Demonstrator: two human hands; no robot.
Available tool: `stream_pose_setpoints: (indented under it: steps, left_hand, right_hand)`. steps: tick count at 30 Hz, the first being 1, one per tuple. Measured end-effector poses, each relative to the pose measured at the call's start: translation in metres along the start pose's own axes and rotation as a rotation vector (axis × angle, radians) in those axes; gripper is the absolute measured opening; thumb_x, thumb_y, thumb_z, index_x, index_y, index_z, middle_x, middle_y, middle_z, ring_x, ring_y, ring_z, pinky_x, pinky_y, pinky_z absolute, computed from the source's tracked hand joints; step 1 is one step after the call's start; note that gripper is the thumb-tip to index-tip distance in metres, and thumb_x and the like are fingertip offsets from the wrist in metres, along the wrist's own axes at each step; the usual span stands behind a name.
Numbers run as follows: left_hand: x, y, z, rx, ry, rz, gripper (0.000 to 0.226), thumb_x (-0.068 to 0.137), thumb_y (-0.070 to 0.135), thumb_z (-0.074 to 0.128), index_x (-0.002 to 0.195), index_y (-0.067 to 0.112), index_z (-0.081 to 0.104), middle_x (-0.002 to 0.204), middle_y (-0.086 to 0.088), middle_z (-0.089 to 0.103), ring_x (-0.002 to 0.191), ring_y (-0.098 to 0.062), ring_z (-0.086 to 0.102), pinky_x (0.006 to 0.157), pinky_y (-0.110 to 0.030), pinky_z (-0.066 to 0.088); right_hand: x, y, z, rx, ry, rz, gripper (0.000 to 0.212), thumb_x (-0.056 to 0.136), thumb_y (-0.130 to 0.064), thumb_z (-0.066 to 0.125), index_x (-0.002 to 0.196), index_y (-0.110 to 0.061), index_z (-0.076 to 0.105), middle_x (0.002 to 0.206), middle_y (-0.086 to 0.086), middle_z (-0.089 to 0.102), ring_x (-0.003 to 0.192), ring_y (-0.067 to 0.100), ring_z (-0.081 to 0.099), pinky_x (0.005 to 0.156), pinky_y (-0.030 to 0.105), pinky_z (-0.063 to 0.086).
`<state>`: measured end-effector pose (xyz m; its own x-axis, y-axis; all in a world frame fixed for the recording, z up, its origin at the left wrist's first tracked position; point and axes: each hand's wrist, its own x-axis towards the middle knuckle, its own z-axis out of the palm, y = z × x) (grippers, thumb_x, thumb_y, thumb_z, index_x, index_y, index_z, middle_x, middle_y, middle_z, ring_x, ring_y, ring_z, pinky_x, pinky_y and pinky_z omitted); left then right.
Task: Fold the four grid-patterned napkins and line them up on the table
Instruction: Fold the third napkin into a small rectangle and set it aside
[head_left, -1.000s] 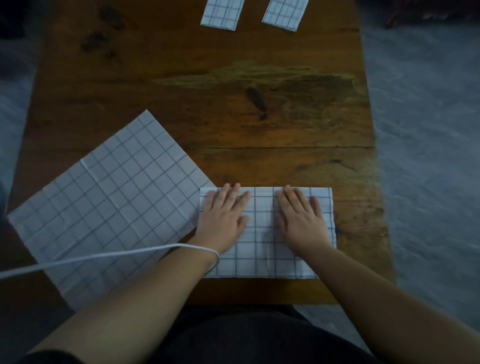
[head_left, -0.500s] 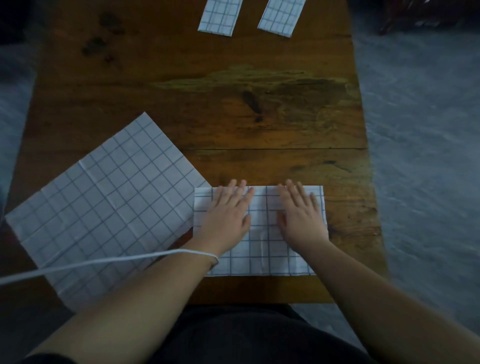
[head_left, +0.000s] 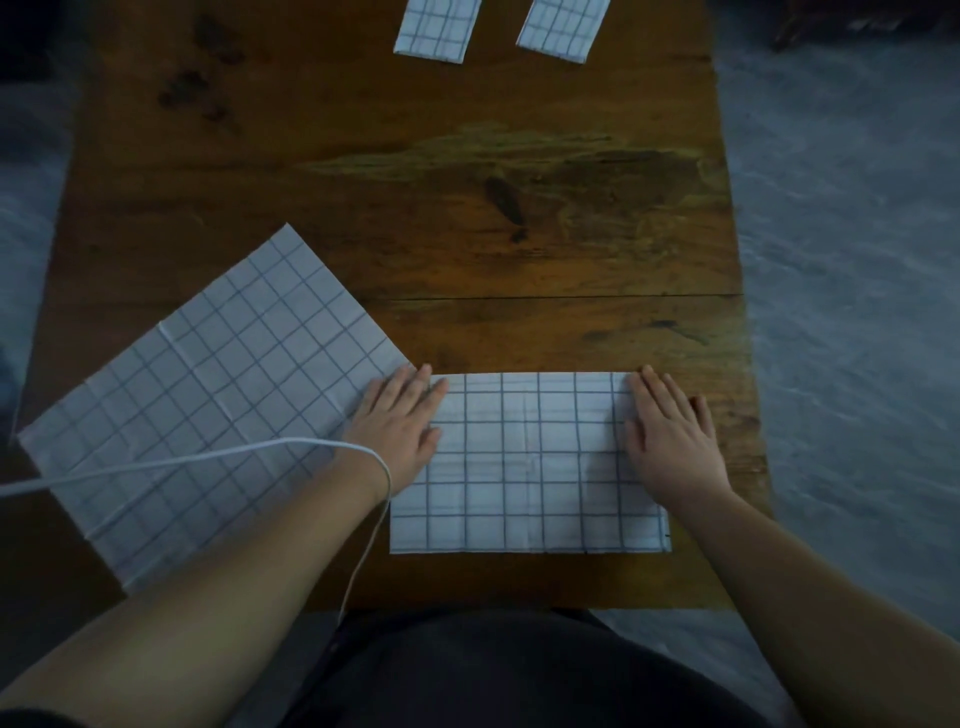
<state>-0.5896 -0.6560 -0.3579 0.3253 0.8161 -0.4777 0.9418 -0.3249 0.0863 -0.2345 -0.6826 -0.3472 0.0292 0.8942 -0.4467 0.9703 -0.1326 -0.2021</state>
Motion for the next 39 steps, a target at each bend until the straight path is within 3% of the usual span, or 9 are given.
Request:
stream_pose_setpoints:
  steps: [7, 12, 19, 22, 25, 30, 33, 36, 39]
  left_hand:
    - [0.002, 0.021, -0.02, -0.132, 0.119, -0.039, 0.061, 0.105, 0.037, 0.035, 0.161, 0.02, 0.017, 0.169, -0.004, 0.011, 0.156, -0.022, -0.002, 0.126, -0.042, 0.0]
    - [0.0, 0.073, -0.032, -0.203, 0.117, 0.248, 0.051, 0.103, 0.025, 0.047, 0.153, 0.025, 0.036, 0.163, 0.002, 0.027, 0.152, -0.018, 0.014, 0.124, -0.04, 0.014]
    - [-0.001, 0.094, -0.011, -0.108, 0.061, 0.298, 0.052, 0.102, 0.036, 0.044, 0.152, 0.026, 0.035, 0.158, 0.003, 0.032, 0.146, -0.018, 0.021, 0.12, -0.04, 0.02]
    - [0.008, 0.098, -0.015, -0.065, 0.041, 0.279, 0.057, 0.102, 0.033, 0.042, 0.156, 0.025, 0.028, 0.165, 0.002, 0.023, 0.153, -0.02, 0.011, 0.123, -0.041, 0.012]
    - [0.022, 0.104, -0.026, -0.048, 0.041, 0.246, 0.058, 0.103, 0.033, 0.04, 0.158, 0.025, 0.023, 0.168, 0.001, 0.016, 0.155, -0.02, 0.003, 0.125, -0.042, 0.005]
    - [0.042, 0.129, -0.038, -0.012, -0.021, 0.225, 0.061, 0.104, 0.028, 0.036, 0.161, 0.026, 0.013, 0.17, -0.002, 0.003, 0.155, -0.026, -0.009, 0.123, -0.046, -0.002]
    - [0.043, 0.139, -0.03, 0.001, -0.033, 0.26, 0.061, 0.105, 0.026, 0.036, 0.161, 0.029, 0.012, 0.17, -0.003, -0.002, 0.154, -0.027, -0.012, 0.125, -0.048, 0.002]
    - [0.031, 0.141, -0.02, -0.035, -0.03, 0.252, 0.061, 0.105, 0.028, 0.038, 0.161, 0.029, 0.013, 0.17, -0.001, -0.001, 0.154, -0.025, -0.011, 0.125, -0.05, 0.008]
    - [0.004, 0.133, -0.011, -0.152, -0.042, 0.242, 0.061, 0.105, 0.022, 0.038, 0.161, 0.024, 0.015, 0.17, -0.002, 0.003, 0.155, -0.02, -0.009, 0.126, -0.045, 0.006]
  right_hand:
    - [0.017, -0.009, -0.02, 0.069, 0.09, 0.095, 0.055, 0.102, -0.031, 0.052, 0.153, -0.021, 0.038, 0.156, 0.005, 0.042, 0.147, 0.028, 0.031, 0.121, 0.05, 0.027]
    - [0.038, -0.013, -0.035, 0.084, 0.05, 0.06, 0.047, 0.099, -0.026, 0.059, 0.145, -0.023, 0.049, 0.143, 0.006, 0.048, 0.135, 0.031, 0.038, 0.111, 0.047, 0.035]
    - [0.049, -0.007, -0.044, 0.045, -0.075, 0.066, 0.004, 0.097, -0.027, 0.059, 0.1, -0.028, 0.057, 0.11, -0.002, 0.052, 0.115, 0.025, 0.048, 0.097, 0.042, 0.04]
    - [0.032, -0.001, -0.042, 0.195, -0.065, 0.149, 0.008, 0.094, -0.018, 0.059, 0.089, -0.023, 0.055, 0.097, -0.002, 0.051, 0.098, 0.023, 0.052, 0.076, 0.034, 0.041]
    - [0.007, 0.006, -0.036, 0.457, -0.046, 0.34, 0.011, 0.094, -0.013, 0.06, 0.102, -0.019, 0.054, 0.097, 0.002, 0.062, 0.077, 0.014, 0.056, 0.055, 0.028, 0.04]
    - [-0.055, 0.012, -0.022, 0.741, -0.079, 0.365, 0.064, 0.094, -0.013, 0.063, 0.147, -0.038, 0.037, 0.115, -0.002, 0.064, 0.084, 0.009, 0.067, 0.056, 0.021, 0.052]
    - [-0.09, 0.012, -0.007, 0.815, -0.085, 0.259, 0.061, 0.096, -0.01, 0.058, 0.143, -0.046, 0.045, 0.116, -0.011, 0.064, 0.081, 0.006, 0.068, 0.057, 0.02, 0.054]
    - [-0.109, 0.014, 0.008, 0.765, -0.09, 0.217, 0.035, 0.098, -0.013, 0.057, 0.124, -0.035, 0.063, 0.103, -0.006, 0.068, 0.067, 0.005, 0.064, 0.054, 0.02, 0.049]
    - [-0.115, 0.014, 0.01, 0.83, -0.159, 0.252, 0.03, 0.1, -0.012, 0.05, 0.115, -0.032, 0.067, 0.097, -0.002, 0.07, 0.075, 0.017, 0.068, 0.066, 0.038, 0.061]
